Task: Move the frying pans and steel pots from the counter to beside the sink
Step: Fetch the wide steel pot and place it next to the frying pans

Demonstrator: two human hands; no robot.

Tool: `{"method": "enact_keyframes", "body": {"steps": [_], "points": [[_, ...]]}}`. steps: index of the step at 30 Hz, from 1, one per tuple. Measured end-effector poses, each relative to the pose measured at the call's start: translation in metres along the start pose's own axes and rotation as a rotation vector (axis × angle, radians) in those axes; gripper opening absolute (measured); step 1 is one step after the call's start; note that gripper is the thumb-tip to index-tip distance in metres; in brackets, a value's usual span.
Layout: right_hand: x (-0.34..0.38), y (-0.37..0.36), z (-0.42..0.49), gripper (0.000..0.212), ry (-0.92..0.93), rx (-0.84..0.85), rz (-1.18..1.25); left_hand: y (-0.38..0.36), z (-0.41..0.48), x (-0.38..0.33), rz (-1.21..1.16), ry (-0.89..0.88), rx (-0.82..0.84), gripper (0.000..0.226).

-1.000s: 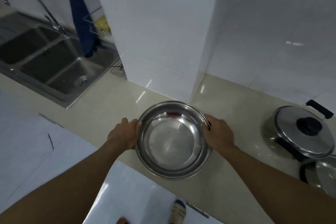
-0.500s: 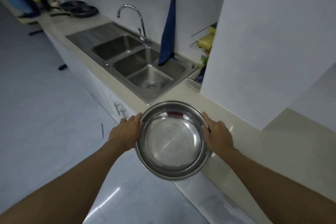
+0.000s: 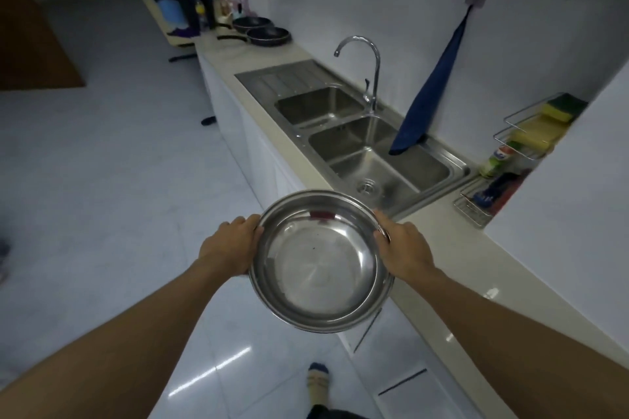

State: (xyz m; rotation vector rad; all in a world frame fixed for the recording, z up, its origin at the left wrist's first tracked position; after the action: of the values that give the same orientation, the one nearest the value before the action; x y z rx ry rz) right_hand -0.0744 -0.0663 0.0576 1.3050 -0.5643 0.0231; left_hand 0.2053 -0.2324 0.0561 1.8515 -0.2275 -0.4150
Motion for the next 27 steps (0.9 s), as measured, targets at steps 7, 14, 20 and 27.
{"method": "enact_keyframes", "body": {"steps": [7, 14, 20, 27], "points": [[0.043, -0.034, 0.118, 0.052, 0.087, -0.012, 0.049, 0.039, 0.092, 0.052, -0.061, 0.084, -0.038, 0.041], [0.078, -0.064, 0.25, 0.054, 0.161, 0.026, 0.039, 0.076, 0.192, 0.094, -0.067, 0.169, -0.022, 0.041], [0.105, -0.105, 0.341, 0.051, 0.18, 0.102, 0.064, 0.097, 0.271, 0.137, -0.054, 0.222, 0.011, 0.042], [0.142, -0.145, 0.442, 0.052, 0.124, 0.086, 0.099, 0.137, 0.383, 0.186, -0.021, 0.208, -0.013, 0.044]]}}
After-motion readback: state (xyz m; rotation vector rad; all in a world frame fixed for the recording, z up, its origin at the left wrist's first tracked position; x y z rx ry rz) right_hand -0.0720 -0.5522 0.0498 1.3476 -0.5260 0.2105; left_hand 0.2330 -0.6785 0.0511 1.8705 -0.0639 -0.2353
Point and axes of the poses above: each hand's wrist, its own z-axis towards the middle knuckle, its own y-axis out of the back of the hand, x = y × z, the point moved 10 cm from there along z, towards the middle knuckle, and after that the axes turned 10 degrees about y, right-handed, at the moved point
